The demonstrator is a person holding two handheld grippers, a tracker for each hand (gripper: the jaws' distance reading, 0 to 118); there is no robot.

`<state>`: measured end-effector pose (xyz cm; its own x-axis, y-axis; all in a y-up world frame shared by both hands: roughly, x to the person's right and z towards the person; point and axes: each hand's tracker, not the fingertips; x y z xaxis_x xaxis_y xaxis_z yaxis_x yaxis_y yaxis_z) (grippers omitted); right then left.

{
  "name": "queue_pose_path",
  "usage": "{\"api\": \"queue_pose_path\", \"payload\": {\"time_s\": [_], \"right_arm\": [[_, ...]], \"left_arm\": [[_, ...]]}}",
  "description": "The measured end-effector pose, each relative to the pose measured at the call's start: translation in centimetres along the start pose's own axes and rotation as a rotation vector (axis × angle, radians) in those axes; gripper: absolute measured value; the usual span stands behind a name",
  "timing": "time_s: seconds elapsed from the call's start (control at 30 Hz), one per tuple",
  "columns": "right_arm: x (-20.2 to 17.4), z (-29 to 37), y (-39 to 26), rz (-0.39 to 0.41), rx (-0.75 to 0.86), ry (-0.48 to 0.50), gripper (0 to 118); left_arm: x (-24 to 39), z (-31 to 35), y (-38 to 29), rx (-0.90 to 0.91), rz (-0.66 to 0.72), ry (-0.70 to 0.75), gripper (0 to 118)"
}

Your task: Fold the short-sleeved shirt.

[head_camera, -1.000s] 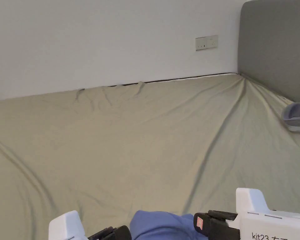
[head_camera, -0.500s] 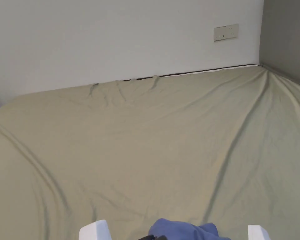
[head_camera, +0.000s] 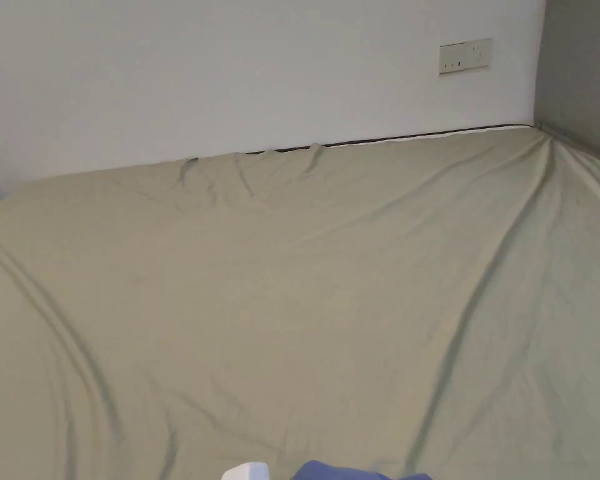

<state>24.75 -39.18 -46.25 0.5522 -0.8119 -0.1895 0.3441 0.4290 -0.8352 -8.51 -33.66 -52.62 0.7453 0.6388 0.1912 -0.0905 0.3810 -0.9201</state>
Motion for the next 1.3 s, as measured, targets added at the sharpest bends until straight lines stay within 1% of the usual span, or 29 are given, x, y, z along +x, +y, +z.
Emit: {"api": "queue_pose_path", "payload": {"time_s": [0.07, 0.1, 0.17, 0.3, 0.43, 0.6, 0.63, 0.67, 0.73, 0.77, 0.83, 0.87, 0.9, 0.93, 0.97, 1.0, 1.07, 1.1, 1.23, 1.27, 1.3], "right_arm": [[-1.0, 1.0, 0.2, 0.010, 0.004, -0.038, 0], [-1.5, 1.5, 0.4, 0.042, 0.019, -0.068, 0], [-2.7, 2.6, 0.9, 0.101, 0.047, -0.089, 0], [-4.1, 4.1, 2.2, 0.151, 0.101, -0.144, 0], [-5.0, 4.6, 3.0, 0.156, 0.128, -0.154, 0], [-6.2, 3.3, 3.3, 0.169, 0.127, -0.187, 0], [-6.5, 2.9, 3.3, 0.179, 0.116, -0.203, 0], [-6.9, 2.4, 3.2, 0.195, 0.102, -0.222, 0], [-7.6, 1.4, 3.1, 0.206, 0.091, -0.258, 0], [-7.9, 0.9, 3.2, 0.202, 0.089, -0.262, 0], [-8.4, 0.1, 3.1, 0.190, 0.090, -0.251, 0], [-8.5, -0.2, 3.1, 0.178, 0.086, -0.237, 0], [-8.8, -0.4, 3.1, 0.174, 0.084, -0.231, 0], [-9.0, -0.7, 3.1, 0.175, 0.081, -0.229, 0], [-9.3, -0.9, 3.2, 0.179, 0.078, -0.233, 0], [-9.5, -1.0, 3.4, 0.187, 0.075, -0.247, 0], [-10.0, -1.3, 3.6, 0.209, 0.077, -0.261, 0], [-10.3, -1.3, 3.7, 0.217, 0.083, -0.263, 0], [-11.3, -1.1, 4.0, 0.228, 0.098, -0.241, 0], [-11.7, -1.0, 4.0, 0.247, 0.107, -0.256, 0], [-12.3, -0.8, 4.0, 0.275, 0.117, -0.282, 0]], "left_arm": [[-0.3, 0.6, 0.7, -0.013, -0.053, 0.004, 72], [-0.1, 0.9, 1.1, -0.021, -0.059, 0.010, 71], [0.5, 2.0, 1.9, -0.042, -0.118, 0.027, 70], [0.5, 6.3, 5.0, 0.000, -0.241, 0.210, 69], [-3.3, 12.8, 8.4, 0.018, -0.252, 0.356, 69], [-11.3, 21.2, 11.4, 0.018, -0.122, 0.645, 69], [-13.1, 22.4, 11.6, 0.014, -0.097, 0.686, 69], [-15.0, 23.5, 11.8, 0.020, -0.042, 0.748, 69], [-17.9, 24.8, 11.6, 0.018, 0.017, 0.806, 69], [-19.6, 24.9, 11.4, 0.008, 0.047, 0.813, 69], [-22.6, 24.8, 11.0, -0.006, 0.122, 0.769, 69], [-23.5, 24.7, 10.8, 0.001, 0.168, 0.739, 71], [-24.3, 24.8, 10.7, 0.014, 0.208, 0.709, 76], [-24.6, 25.1, 10.7, 0.026, 0.234, 0.695, 84], [-24.7, 25.6, 10.8, 0.025, 0.247, 0.698, 89], [-24.6, 26.3, 11.1, 0.012, 0.236, 0.698, 90], [-23.9, 28.0, 11.5, 0.015, 0.207, 0.700, 90], [-22.5, 29.0, 11.3, 0.035, 0.164, 0.729, 90], [-19.1, 32.6, 10.8, 0.131, 0.117, 0.940, 89], [-17.9, 33.1, 10.5, 0.158, 0.123, 0.989, 86], [-16.3, 33.4, 10.2, 0.177, 0.117, 1.043, 80]]}}
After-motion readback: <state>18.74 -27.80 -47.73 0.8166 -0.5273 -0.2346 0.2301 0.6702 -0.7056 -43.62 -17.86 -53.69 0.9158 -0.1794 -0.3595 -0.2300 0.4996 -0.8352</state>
